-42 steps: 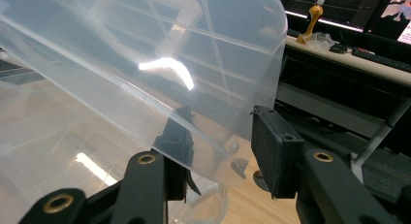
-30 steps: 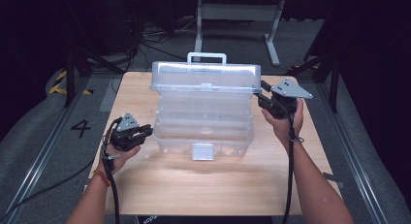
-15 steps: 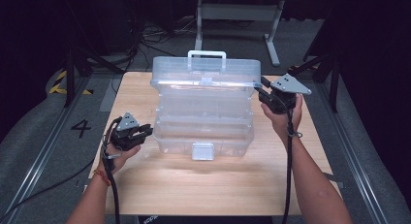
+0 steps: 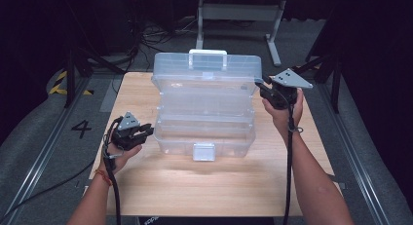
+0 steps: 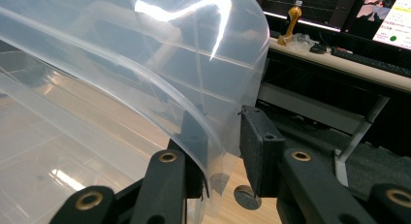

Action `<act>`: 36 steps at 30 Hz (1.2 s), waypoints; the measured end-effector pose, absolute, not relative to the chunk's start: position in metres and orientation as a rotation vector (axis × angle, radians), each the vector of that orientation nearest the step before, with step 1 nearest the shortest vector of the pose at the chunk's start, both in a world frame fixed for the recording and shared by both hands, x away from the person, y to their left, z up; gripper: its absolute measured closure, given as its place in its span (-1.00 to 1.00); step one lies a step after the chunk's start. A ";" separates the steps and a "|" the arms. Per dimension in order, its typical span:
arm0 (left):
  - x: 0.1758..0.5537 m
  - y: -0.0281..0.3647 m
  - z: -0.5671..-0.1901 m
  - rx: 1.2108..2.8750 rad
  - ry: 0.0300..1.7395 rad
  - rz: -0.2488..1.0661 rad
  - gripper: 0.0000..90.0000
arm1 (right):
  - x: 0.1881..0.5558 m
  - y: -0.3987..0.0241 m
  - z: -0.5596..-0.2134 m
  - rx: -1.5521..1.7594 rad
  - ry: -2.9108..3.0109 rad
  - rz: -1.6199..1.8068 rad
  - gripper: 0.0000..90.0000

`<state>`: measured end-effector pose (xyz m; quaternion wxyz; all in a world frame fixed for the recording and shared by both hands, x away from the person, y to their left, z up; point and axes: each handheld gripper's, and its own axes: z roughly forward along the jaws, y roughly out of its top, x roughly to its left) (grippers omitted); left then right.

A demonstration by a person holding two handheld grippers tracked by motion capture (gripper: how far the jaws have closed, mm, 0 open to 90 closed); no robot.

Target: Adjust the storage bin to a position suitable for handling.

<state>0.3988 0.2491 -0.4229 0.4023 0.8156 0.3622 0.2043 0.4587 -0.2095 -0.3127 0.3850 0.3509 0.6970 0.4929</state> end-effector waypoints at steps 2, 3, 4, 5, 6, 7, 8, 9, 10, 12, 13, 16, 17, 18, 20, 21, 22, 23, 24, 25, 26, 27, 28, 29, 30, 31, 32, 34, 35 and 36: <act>0.399 0.250 -0.423 2.070 0.907 0.526 0.60 | 0.460 -0.210 -0.312 0.899 1.774 1.261 0.61; 0.398 0.250 -0.423 2.070 0.909 0.529 0.59 | 0.460 -0.210 -0.312 0.901 1.776 1.259 0.61; 0.397 0.250 -0.423 2.076 0.908 0.526 0.56 | 0.461 -0.210 -0.312 0.902 1.776 1.259 0.61; 0.397 0.250 -0.423 2.076 0.908 0.526 0.54 | 0.461 -0.210 -0.312 0.902 1.776 1.259 0.61; 0.396 0.250 -0.423 2.090 0.899 0.534 0.54 | 0.461 -0.210 -0.311 0.903 1.779 1.258 0.61; 0.394 0.250 -0.423 2.107 0.891 0.533 0.52 | 0.462 -0.210 -0.311 0.903 1.780 1.258 0.61; 0.392 0.250 -0.424 2.133 0.885 0.538 0.49 | 0.463 -0.210 -0.311 0.905 1.778 1.260 0.61; 0.391 0.250 -0.425 2.138 0.880 0.543 0.49 | 0.463 -0.210 -0.311 0.905 1.779 1.259 0.61; 0.389 0.250 -0.425 2.150 0.876 0.544 0.48 | 0.463 -0.210 -0.311 0.903 1.779 1.259 0.61; 0.386 0.252 -0.426 2.167 0.870 0.535 0.47 | 0.463 -0.210 -0.311 0.904 1.779 1.260 0.61; 0.384 0.253 -0.426 2.167 0.873 0.532 0.46 | 0.463 -0.210 -0.311 0.904 1.780 1.260 0.61; 0.380 0.258 -0.427 2.187 0.876 0.537 0.44 | 0.463 -0.210 -0.310 0.901 1.783 1.258 0.61; 0.378 0.259 -0.428 2.194 0.875 0.546 0.44 | 0.463 -0.210 -0.310 0.899 1.783 1.257 0.61; 0.377 0.260 -0.429 2.210 0.875 0.540 0.43 | 0.464 -0.211 -0.310 0.899 1.786 1.259 0.61; 0.372 0.263 -0.434 2.236 0.875 0.533 0.42 | 0.464 -0.211 -0.310 0.898 1.788 1.259 0.61; 0.369 0.265 -0.435 2.238 0.884 0.512 0.38 | 0.465 -0.211 -0.310 0.900 1.790 1.259 0.61; 0.367 0.267 -0.436 2.237 0.880 0.523 0.38 | 0.465 -0.211 -0.310 0.900 1.790 1.259 0.61; 0.364 0.268 -0.438 2.240 0.878 0.523 0.38 | 0.465 -0.211 -0.309 0.901 1.793 1.259 0.61; 0.361 0.269 -0.440 2.253 0.883 0.511 0.36 | 0.466 -0.211 -0.309 0.902 1.795 1.257 0.61; 0.357 0.270 -0.444 2.274 0.885 0.513 0.31 | 0.466 -0.211 -0.308 0.904 1.796 1.257 0.61; 0.353 0.271 -0.446 2.292 0.889 0.514 0.27 | 0.467 -0.211 -0.308 0.906 1.796 1.256 0.61; 0.350 0.272 -0.448 2.293 0.895 0.510 0.23 | 0.467 -0.211 -0.308 0.907 1.798 1.256 0.61; 0.346 0.275 -0.452 2.293 0.894 0.493 0.22 | 0.468 -0.211 -0.307 0.909 1.799 1.256 0.61; 0.342 0.277 -0.454 2.291 0.896 0.485 0.19 | 0.468 -0.211 -0.307 0.907 1.800 1.255 0.61; 0.339 0.279 -0.457 2.296 0.903 0.473 0.15 | 0.469 -0.211 -0.307 0.909 1.800 1.258 0.61; 0.338 0.280 -0.459 2.295 0.900 0.459 0.11 | 0.469 -0.211 -0.307 0.909 1.801 1.256 0.61; 0.333 0.283 -0.462 2.284 0.915 0.425 0.08 | 0.470 -0.211 -0.306 0.911 1.800 1.258 0.61; 0.327 0.287 -0.466 2.273 0.923 0.401 -0.01 | 0.471 -0.211 -0.306 0.911 1.799 1.257 0.61; 0.325 0.289 -0.467 2.264 0.922 0.391 -0.05 | 0.471 -0.211 -0.306 0.911 1.799 1.256 0.61; 0.323 0.290 -0.468 2.256 0.929 0.380 -0.07 | 0.472 -0.211 -0.306 0.913 1.799 1.258 0.61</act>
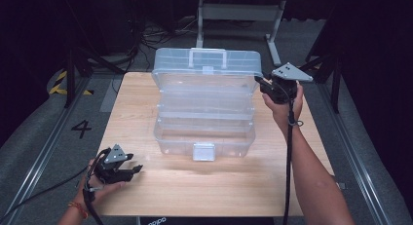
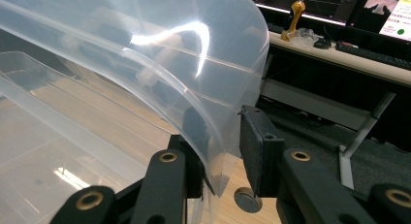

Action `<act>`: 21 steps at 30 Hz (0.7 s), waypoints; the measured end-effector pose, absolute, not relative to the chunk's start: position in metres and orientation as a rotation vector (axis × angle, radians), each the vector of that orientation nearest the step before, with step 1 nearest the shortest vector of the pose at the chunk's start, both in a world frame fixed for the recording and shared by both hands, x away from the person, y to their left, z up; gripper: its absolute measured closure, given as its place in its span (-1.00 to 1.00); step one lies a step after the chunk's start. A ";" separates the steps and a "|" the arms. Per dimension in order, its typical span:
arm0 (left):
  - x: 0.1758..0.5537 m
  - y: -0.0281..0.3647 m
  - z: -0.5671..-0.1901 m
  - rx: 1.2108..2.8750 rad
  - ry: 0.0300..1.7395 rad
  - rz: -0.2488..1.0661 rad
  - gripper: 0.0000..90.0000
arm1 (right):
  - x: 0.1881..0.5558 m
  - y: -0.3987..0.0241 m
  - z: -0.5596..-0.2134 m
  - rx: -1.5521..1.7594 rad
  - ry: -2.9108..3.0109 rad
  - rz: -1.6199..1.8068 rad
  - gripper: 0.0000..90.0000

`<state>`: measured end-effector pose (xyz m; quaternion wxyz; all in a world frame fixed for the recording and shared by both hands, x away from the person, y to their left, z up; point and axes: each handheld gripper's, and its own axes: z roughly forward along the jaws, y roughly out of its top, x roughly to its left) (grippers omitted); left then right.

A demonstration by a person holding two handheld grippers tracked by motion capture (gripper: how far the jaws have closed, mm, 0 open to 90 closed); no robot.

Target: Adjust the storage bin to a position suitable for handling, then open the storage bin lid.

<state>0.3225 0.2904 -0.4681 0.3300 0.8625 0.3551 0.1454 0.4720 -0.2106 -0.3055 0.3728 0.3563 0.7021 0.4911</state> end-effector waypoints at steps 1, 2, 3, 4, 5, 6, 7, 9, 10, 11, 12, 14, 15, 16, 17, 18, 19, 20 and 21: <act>0.321 0.292 -0.468 2.259 0.924 0.389 -0.08 | 0.473 -0.211 -0.305 0.913 1.798 1.259 0.61; 0.319 0.293 -0.470 2.255 0.924 0.383 -0.09 | 0.473 -0.211 -0.305 0.915 1.798 1.260 0.61; 0.316 0.293 -0.471 2.250 0.941 0.372 -0.11 | 0.473 -0.211 -0.305 0.917 1.799 1.260 0.61; 0.315 0.294 -0.472 2.254 0.942 0.380 -0.13 | 0.474 -0.210 -0.305 0.917 1.799 1.259 0.61; 0.315 0.295 -0.473 2.240 0.949 0.371 -0.13 | 0.474 -0.210 -0.305 0.918 1.798 1.258 0.62; 0.314 0.296 -0.475 2.232 0.958 0.365 -0.13 | 0.474 -0.210 -0.305 0.921 1.795 1.260 0.62; 0.314 0.297 -0.476 2.227 0.968 0.354 -0.14 | 0.474 -0.210 -0.305 0.924 1.791 1.263 0.62; 0.314 0.298 -0.477 2.212 0.981 0.353 -0.15 | 0.475 -0.210 -0.305 0.927 1.786 1.265 0.62; 0.314 0.298 -0.477 2.215 0.982 0.354 -0.15 | 0.475 -0.209 -0.305 0.927 1.784 1.266 0.62; 0.315 0.298 -0.478 2.206 0.982 0.351 -0.16 | 0.476 -0.209 -0.305 0.929 1.781 1.268 0.63; 0.315 0.298 -0.478 2.199 0.979 0.352 -0.18 | 0.476 -0.210 -0.306 0.931 1.778 1.272 0.63; 0.315 0.299 -0.479 2.196 0.963 0.368 -0.19 | 0.477 -0.210 -0.306 0.934 1.774 1.276 0.63; 0.315 0.299 -0.480 2.193 0.962 0.376 -0.19 | 0.477 -0.210 -0.306 0.934 1.771 1.278 0.63; 0.315 0.299 -0.480 2.192 0.961 0.378 -0.19 | 0.478 -0.210 -0.306 0.934 1.772 1.278 0.63; 0.316 0.299 -0.479 2.202 0.953 0.387 -0.19 | 0.478 -0.210 -0.306 0.939 1.772 1.281 0.63; 0.316 0.298 -0.480 2.196 0.956 0.377 -0.19 | 0.479 -0.210 -0.305 0.943 1.772 1.282 0.63; 0.317 0.298 -0.480 2.191 0.956 0.382 -0.20 | 0.479 -0.210 -0.305 0.944 1.772 1.283 0.64; 0.318 0.298 -0.480 2.197 0.952 0.386 -0.21 | 0.479 -0.210 -0.305 0.947 1.773 1.282 0.64; 0.318 0.297 -0.480 2.197 0.959 0.387 -0.21 | 0.479 -0.210 -0.304 0.950 1.773 1.280 0.63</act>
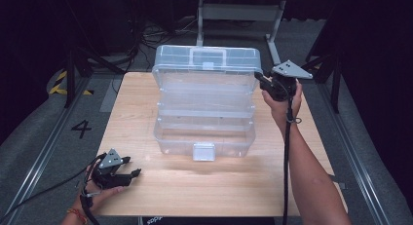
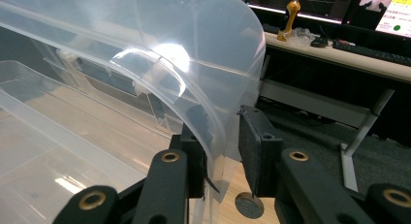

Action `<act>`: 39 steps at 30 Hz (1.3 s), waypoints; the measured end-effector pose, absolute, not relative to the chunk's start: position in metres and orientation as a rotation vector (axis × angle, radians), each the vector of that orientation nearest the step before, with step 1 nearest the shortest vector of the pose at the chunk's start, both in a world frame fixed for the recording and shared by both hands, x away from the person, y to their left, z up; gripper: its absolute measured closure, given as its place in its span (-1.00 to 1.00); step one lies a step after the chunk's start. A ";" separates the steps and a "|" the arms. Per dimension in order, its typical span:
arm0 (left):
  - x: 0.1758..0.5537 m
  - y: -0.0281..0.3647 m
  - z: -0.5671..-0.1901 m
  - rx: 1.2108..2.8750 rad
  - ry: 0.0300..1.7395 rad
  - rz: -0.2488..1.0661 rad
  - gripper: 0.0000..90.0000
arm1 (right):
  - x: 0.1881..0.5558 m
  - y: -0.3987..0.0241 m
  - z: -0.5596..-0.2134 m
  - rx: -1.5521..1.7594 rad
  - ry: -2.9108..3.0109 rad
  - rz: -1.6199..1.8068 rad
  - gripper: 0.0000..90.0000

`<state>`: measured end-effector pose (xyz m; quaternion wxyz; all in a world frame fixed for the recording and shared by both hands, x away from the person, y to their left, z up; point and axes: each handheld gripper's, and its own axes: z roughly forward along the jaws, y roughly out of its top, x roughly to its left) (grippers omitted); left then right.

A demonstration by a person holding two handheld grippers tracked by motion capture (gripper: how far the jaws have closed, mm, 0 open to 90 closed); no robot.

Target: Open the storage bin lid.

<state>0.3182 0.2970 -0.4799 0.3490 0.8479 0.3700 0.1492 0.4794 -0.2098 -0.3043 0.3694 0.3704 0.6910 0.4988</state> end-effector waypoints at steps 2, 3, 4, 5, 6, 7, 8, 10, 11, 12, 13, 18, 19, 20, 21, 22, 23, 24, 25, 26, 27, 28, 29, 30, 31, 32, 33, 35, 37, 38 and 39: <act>0.319 0.296 -0.480 2.191 0.960 0.380 -0.22 | 0.479 -0.208 -0.303 0.945 1.766 1.265 0.63; 0.320 0.296 -0.480 2.202 0.946 0.391 -0.22 | 0.479 -0.207 -0.302 0.941 1.764 1.257 0.63; 0.319 0.296 -0.480 2.200 0.950 0.388 -0.22 | 0.478 -0.206 -0.301 0.937 1.761 1.243 0.62; 0.319 0.296 -0.480 2.200 0.950 0.388 -0.22 | 0.477 -0.204 -0.300 0.936 1.754 1.234 0.62; 0.319 0.295 -0.480 2.194 0.958 0.384 -0.22 | 0.476 -0.204 -0.300 0.933 1.749 1.228 0.62; 0.319 0.295 -0.480 2.193 0.958 0.383 -0.22 | 0.476 -0.204 -0.300 0.933 1.749 1.228 0.62; 0.318 0.295 -0.480 2.193 0.957 0.384 -0.22 | 0.476 -0.203 -0.300 0.932 1.749 1.221 0.62; 0.319 0.296 -0.480 2.199 0.947 0.386 -0.22 | 0.476 -0.203 -0.299 0.929 1.746 1.217 0.60; 0.319 0.296 -0.480 2.198 0.948 0.385 -0.22 | 0.476 -0.203 -0.299 0.927 1.742 1.221 0.59; 0.319 0.296 -0.480 2.199 0.947 0.386 -0.22 | 0.476 -0.202 -0.298 0.927 1.738 1.222 0.59; 0.319 0.296 -0.480 2.199 0.947 0.386 -0.22 | 0.477 -0.201 -0.297 0.920 1.734 1.206 0.60; 0.318 0.296 -0.480 2.197 0.952 0.383 -0.22 | 0.482 -0.200 -0.296 0.918 1.724 1.192 0.62; 0.318 0.296 -0.480 2.200 0.951 0.388 -0.22 | 0.482 -0.200 -0.296 0.918 1.724 1.192 0.62; 0.318 0.296 -0.480 2.198 0.954 0.388 -0.22 | 0.483 -0.200 -0.296 0.915 1.719 1.192 0.62; 0.318 0.295 -0.480 2.196 0.954 0.385 -0.23 | 0.484 -0.199 -0.297 0.909 1.707 1.185 0.63; 0.317 0.295 -0.480 2.198 0.956 0.388 -0.23 | 0.484 -0.198 -0.297 0.909 1.698 1.182 0.64; 0.317 0.296 -0.480 2.202 0.955 0.392 -0.23 | 0.485 -0.197 -0.297 0.905 1.692 1.179 0.64; 0.317 0.295 -0.480 2.201 0.958 0.393 -0.23 | 0.486 -0.197 -0.297 0.906 1.687 1.175 0.65; 0.317 0.295 -0.480 2.204 0.963 0.395 -0.23 | 0.488 -0.197 -0.297 0.913 1.683 1.179 0.66; 0.317 0.295 -0.480 2.204 0.963 0.395 -0.23 | 0.488 -0.197 -0.297 0.913 1.683 1.179 0.66; 0.317 0.295 -0.480 2.204 0.964 0.395 -0.23 | 0.489 -0.197 -0.297 0.915 1.686 1.177 0.67; 0.317 0.295 -0.480 2.203 0.965 0.395 -0.23 | 0.491 -0.197 -0.297 0.919 1.683 1.176 0.67; 0.316 0.295 -0.480 2.202 0.966 0.395 -0.24 | 0.492 -0.196 -0.296 0.920 1.682 1.170 0.68; 0.316 0.295 -0.480 2.202 0.969 0.396 -0.24 | 0.493 -0.196 -0.296 0.920 1.680 1.169 0.68; 0.316 0.295 -0.480 2.200 0.970 0.394 -0.26 | 0.494 -0.196 -0.296 0.923 1.681 1.165 0.69; 0.316 0.295 -0.480 2.199 0.970 0.395 -0.26 | 0.495 -0.196 -0.296 0.924 1.679 1.162 0.69; 0.316 0.295 -0.480 2.200 0.972 0.395 -0.27 | 0.496 -0.196 -0.296 0.922 1.678 1.160 0.70; 0.315 0.294 -0.481 2.186 0.992 0.374 -0.28 | 0.498 -0.195 -0.295 0.925 1.673 1.157 0.71; 0.316 0.294 -0.480 2.192 0.977 0.387 -0.28 | 0.501 -0.194 -0.295 0.925 1.667 1.151 0.72; 0.315 0.294 -0.481 2.186 0.990 0.376 -0.29 | 0.502 -0.193 -0.296 0.919 1.660 1.145 0.73; 0.315 0.294 -0.480 2.189 0.994 0.379 -0.29 | 0.502 -0.193 -0.296 0.918 1.658 1.141 0.73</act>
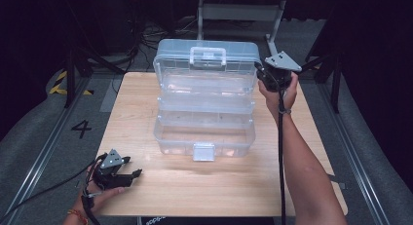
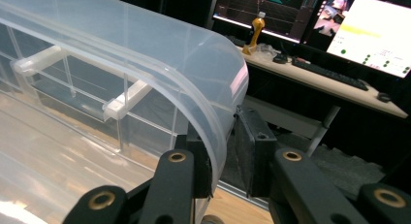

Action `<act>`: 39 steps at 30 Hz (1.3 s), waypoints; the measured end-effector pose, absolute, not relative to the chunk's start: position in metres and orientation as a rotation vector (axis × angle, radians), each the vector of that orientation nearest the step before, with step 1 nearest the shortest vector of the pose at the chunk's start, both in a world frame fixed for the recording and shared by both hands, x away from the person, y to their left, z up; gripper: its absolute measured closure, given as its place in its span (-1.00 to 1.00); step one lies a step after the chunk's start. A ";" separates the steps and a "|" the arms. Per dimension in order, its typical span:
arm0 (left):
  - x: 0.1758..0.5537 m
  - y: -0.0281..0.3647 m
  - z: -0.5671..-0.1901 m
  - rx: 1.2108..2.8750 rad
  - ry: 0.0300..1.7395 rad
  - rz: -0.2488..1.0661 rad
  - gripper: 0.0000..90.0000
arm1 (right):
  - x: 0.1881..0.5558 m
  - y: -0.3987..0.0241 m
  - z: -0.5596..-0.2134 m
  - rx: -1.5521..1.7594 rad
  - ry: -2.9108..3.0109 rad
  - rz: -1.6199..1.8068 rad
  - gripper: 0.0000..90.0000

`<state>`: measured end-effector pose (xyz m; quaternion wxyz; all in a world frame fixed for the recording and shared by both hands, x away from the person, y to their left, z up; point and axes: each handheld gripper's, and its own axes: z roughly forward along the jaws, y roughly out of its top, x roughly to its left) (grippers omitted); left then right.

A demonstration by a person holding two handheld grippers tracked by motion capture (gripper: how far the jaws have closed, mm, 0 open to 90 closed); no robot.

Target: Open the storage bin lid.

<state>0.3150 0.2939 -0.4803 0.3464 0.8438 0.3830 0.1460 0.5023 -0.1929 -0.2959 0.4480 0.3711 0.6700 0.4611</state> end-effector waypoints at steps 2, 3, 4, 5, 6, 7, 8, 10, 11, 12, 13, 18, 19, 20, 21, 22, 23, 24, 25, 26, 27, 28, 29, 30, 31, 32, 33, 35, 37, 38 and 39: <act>0.315 0.294 -0.480 2.193 0.992 0.379 -0.30 | 0.504 -0.193 -0.296 0.925 1.656 1.145 0.73; 0.317 0.295 -0.480 2.200 0.975 0.399 -0.30 | 0.505 -0.193 -0.295 0.927 1.657 1.143 0.74; 0.317 0.295 -0.480 2.199 0.977 0.398 -0.31 | 0.506 -0.192 -0.295 0.927 1.660 1.137 0.74; 0.317 0.295 -0.480 2.197 0.978 0.400 -0.32 | 0.507 -0.192 -0.294 0.925 1.661 1.134 0.74; 0.317 0.295 -0.480 2.198 0.976 0.400 -0.32 | 0.509 -0.192 -0.294 0.922 1.659 1.129 0.74; 0.317 0.295 -0.480 2.197 0.977 0.400 -0.32 | 0.509 -0.191 -0.294 0.921 1.661 1.127 0.75; 0.317 0.295 -0.480 2.198 0.977 0.400 -0.32 | 0.512 -0.191 -0.293 0.930 1.659 1.127 0.75; 0.317 0.295 -0.480 2.197 0.977 0.400 -0.32 | 0.513 -0.191 -0.293 0.930 1.657 1.128 0.76; 0.317 0.295 -0.480 2.197 0.978 0.401 -0.32 | 0.514 -0.191 -0.293 0.931 1.657 1.123 0.76; 0.317 0.295 -0.480 2.197 0.977 0.403 -0.32 | 0.516 -0.190 -0.293 0.930 1.656 1.119 0.77; 0.317 0.295 -0.480 2.197 0.977 0.403 -0.32 | 0.516 -0.190 -0.293 0.930 1.656 1.119 0.77; 0.317 0.295 -0.480 2.197 0.978 0.403 -0.32 | 0.522 -0.190 -0.291 0.933 1.662 1.111 0.80; 0.317 0.295 -0.480 2.197 0.978 0.403 -0.32 | 0.523 -0.190 -0.291 0.933 1.666 1.107 0.80; 0.317 0.295 -0.480 2.197 0.978 0.403 -0.32 | 0.525 -0.190 -0.290 0.933 1.667 1.104 0.81; 0.317 0.295 -0.480 2.196 0.980 0.401 -0.32 | 0.526 -0.190 -0.290 0.928 1.671 1.097 0.81; 0.317 0.295 -0.480 2.197 0.979 0.403 -0.32 | 0.527 -0.189 -0.290 0.930 1.671 1.099 0.81; 0.317 0.295 -0.480 2.196 0.980 0.401 -0.32 | 0.528 -0.189 -0.290 0.929 1.673 1.098 0.82; 0.317 0.295 -0.480 2.196 0.979 0.403 -0.32 | 0.529 -0.189 -0.290 0.928 1.672 1.096 0.82; 0.317 0.295 -0.480 2.197 0.980 0.401 -0.32 | 0.531 -0.189 -0.290 0.923 1.675 1.094 0.82; 0.317 0.295 -0.480 2.196 0.980 0.399 -0.32 | 0.532 -0.189 -0.290 0.923 1.676 1.089 0.83; 0.317 0.295 -0.480 2.194 0.979 0.406 -0.31 | 0.533 -0.189 -0.289 0.927 1.677 1.092 0.83; 0.317 0.295 -0.480 2.192 0.979 0.405 -0.32 | 0.534 -0.190 -0.289 0.931 1.678 1.093 0.83; 0.317 0.295 -0.481 2.190 0.981 0.404 -0.32 | 0.535 -0.189 -0.289 0.934 1.681 1.088 0.83; 0.317 0.295 -0.480 2.190 0.981 0.404 -0.31 | 0.536 -0.189 -0.289 0.931 1.681 1.086 0.84; 0.317 0.295 -0.481 2.190 0.979 0.406 -0.31 | 0.537 -0.189 -0.289 0.932 1.682 1.085 0.84; 0.317 0.295 -0.480 2.191 0.980 0.405 -0.31 | 0.537 -0.188 -0.288 0.931 1.680 1.082 0.84; 0.317 0.295 -0.480 2.191 0.980 0.403 -0.31 | 0.538 -0.188 -0.288 0.934 1.683 1.082 0.84; 0.317 0.295 -0.480 2.191 0.980 0.403 -0.31 | 0.539 -0.189 -0.288 0.933 1.688 1.079 0.84; 0.317 0.295 -0.480 2.191 0.981 0.403 -0.31 | 0.541 -0.189 -0.288 0.934 1.690 1.078 0.84; 0.317 0.294 -0.481 2.189 0.982 0.401 -0.31 | 0.541 -0.188 -0.288 0.936 1.691 1.077 0.85; 0.317 0.294 -0.481 2.187 0.985 0.400 -0.31 | 0.542 -0.188 -0.288 0.937 1.691 1.078 0.85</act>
